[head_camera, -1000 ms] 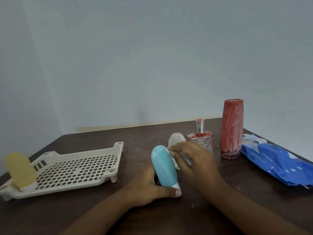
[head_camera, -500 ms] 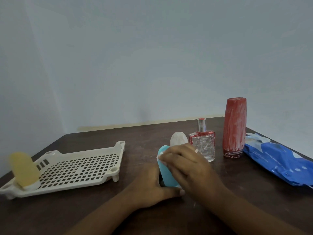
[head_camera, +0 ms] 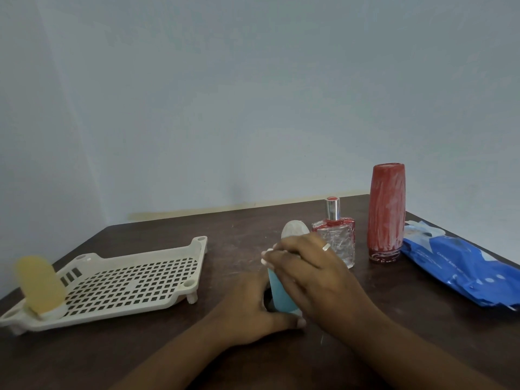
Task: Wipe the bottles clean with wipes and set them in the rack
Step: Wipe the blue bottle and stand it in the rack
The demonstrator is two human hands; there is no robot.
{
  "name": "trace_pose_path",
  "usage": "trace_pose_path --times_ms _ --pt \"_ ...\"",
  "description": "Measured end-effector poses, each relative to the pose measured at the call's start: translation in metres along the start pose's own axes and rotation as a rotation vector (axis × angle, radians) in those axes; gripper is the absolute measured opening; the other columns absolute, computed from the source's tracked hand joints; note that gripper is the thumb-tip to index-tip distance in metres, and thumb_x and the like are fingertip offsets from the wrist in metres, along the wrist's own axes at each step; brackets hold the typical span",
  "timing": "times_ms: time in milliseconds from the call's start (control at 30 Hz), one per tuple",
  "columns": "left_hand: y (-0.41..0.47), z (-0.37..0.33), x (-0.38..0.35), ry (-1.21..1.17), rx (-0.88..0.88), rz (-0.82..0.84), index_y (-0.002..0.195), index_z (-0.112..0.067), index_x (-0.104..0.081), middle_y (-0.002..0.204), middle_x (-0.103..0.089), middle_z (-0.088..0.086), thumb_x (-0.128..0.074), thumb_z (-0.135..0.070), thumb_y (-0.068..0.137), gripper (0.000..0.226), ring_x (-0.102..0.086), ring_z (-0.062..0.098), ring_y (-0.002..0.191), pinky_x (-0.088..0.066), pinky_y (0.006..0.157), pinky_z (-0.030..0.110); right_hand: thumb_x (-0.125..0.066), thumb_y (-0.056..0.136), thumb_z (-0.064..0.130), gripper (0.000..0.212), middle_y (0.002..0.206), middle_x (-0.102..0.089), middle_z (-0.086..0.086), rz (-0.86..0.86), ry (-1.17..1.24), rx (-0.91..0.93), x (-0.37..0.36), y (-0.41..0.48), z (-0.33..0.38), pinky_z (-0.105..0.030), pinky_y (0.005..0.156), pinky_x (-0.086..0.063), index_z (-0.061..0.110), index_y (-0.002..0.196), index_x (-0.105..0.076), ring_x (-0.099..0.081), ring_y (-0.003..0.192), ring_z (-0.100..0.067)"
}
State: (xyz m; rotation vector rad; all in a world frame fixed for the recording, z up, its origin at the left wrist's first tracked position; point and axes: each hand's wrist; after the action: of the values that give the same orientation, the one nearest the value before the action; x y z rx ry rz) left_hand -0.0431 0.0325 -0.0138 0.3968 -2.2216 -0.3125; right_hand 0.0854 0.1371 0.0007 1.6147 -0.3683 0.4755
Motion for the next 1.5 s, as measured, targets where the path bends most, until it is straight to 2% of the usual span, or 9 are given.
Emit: trace_pose_path --times_ms 167,267,333,600,767,967,1100,1300,1500 --pt "0.0 0.001 0.001 0.024 0.055 0.036 0.111 -0.032 -0.059 0.104 -0.068 -0.011 -0.08 -0.055 0.065 0.055 -0.064 0.005 0.095 -0.054 0.082 0.04 -0.05 0.092 0.027 0.024 0.1 -0.059 0.007 -0.075 0.089 -0.239 -0.001 0.005 -0.002 -0.014 0.08 -0.042 0.019 0.107 -0.067 -0.052 0.094 -0.002" --pt "0.0 0.001 0.001 0.022 0.065 0.027 0.111 -0.032 -0.06 0.103 -0.068 -0.012 -0.081 -0.052 0.065 0.054 -0.065 0.005 0.094 -0.054 0.082 0.039 -0.046 0.093 0.032 0.028 0.095 -0.057 0.015 -0.121 0.132 -0.355 -0.004 0.005 -0.002 -0.002 0.081 -0.035 0.021 0.103 -0.069 -0.05 0.093 0.008" --pt "0.0 -0.002 0.001 0.009 0.061 0.022 0.112 -0.032 -0.06 0.103 -0.068 -0.012 -0.083 -0.047 0.066 0.053 -0.065 0.004 0.094 -0.054 0.083 0.037 -0.045 0.092 0.034 0.028 0.092 -0.057 0.016 -0.134 0.152 -0.415 -0.006 0.003 -0.004 0.0 0.08 -0.034 0.021 0.101 -0.069 -0.05 0.091 0.012" --pt "-0.003 -0.002 0.003 -0.117 0.088 0.014 0.111 -0.027 -0.064 0.105 -0.071 -0.012 -0.084 -0.027 0.071 0.045 -0.066 0.005 0.098 -0.055 0.087 0.033 -0.047 0.091 0.033 0.025 0.091 -0.063 0.011 0.041 0.173 -0.5 -0.01 -0.004 -0.005 -0.005 0.072 -0.039 0.022 0.099 -0.068 -0.056 0.086 0.0" --pt "-0.004 0.0 0.003 -0.15 0.116 -0.004 0.108 -0.028 -0.063 0.104 -0.07 -0.014 -0.084 -0.023 0.072 0.042 -0.066 0.003 0.096 -0.054 0.083 0.023 -0.045 0.091 0.037 0.03 0.094 -0.063 0.011 0.109 0.171 -0.509 -0.01 -0.004 -0.002 -0.004 0.07 -0.037 0.022 0.103 -0.068 -0.054 0.086 0.003" --pt "-0.003 0.003 0.005 -0.162 0.135 -0.045 0.107 -0.024 -0.065 0.101 -0.072 -0.011 -0.084 -0.022 0.071 0.041 -0.067 0.005 0.093 -0.055 0.079 0.023 -0.052 0.095 0.031 0.022 0.1 -0.063 0.008 0.161 0.173 -0.512 -0.008 -0.005 0.001 -0.004 0.069 -0.038 0.021 0.108 -0.066 -0.054 0.085 -0.001" --pt "-0.003 0.004 0.007 -0.16 0.149 -0.084 0.108 -0.025 -0.062 0.1 -0.071 -0.009 -0.085 -0.024 0.069 0.045 -0.067 0.005 0.094 -0.055 0.077 0.023 -0.045 0.09 0.038 0.034 0.092 -0.066 0.003 0.178 0.169 -0.493 -0.008 -0.003 0.001 -0.006 0.064 -0.038 0.018 0.1 -0.069 -0.055 0.077 -0.001" --pt "-0.001 0.008 0.01 -0.143 0.161 -0.141 0.107 -0.023 -0.063 0.097 -0.072 -0.005 -0.088 -0.029 0.064 0.05 -0.068 0.008 0.092 -0.057 0.075 0.026 -0.052 0.094 0.027 0.02 0.093 -0.066 0.002 0.199 0.192 -0.509 -0.008 -0.003 -0.001 -0.013 0.069 -0.043 0.016 0.1 -0.068 -0.057 0.081 -0.006" --pt "-0.002 0.004 0.015 -0.114 0.212 -0.194 0.091 -0.036 -0.054 0.088 -0.065 -0.014 -0.09 -0.021 0.058 0.051 -0.061 -0.013 0.086 -0.051 0.067 0.012 -0.054 0.093 0.026 0.017 0.085 -0.064 0.009 0.192 0.311 -0.562 -0.01 -0.005 -0.002 -0.009 0.069 -0.042 0.018 0.094 -0.07 -0.056 0.087 -0.001"
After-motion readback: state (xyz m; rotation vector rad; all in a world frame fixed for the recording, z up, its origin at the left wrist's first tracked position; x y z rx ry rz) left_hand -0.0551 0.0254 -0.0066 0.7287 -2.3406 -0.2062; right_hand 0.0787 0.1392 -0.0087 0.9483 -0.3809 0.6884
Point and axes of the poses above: each hand's wrist, its own y-axis towards the middle knuckle, its own x-axis out of the back of the hand, z = x × y
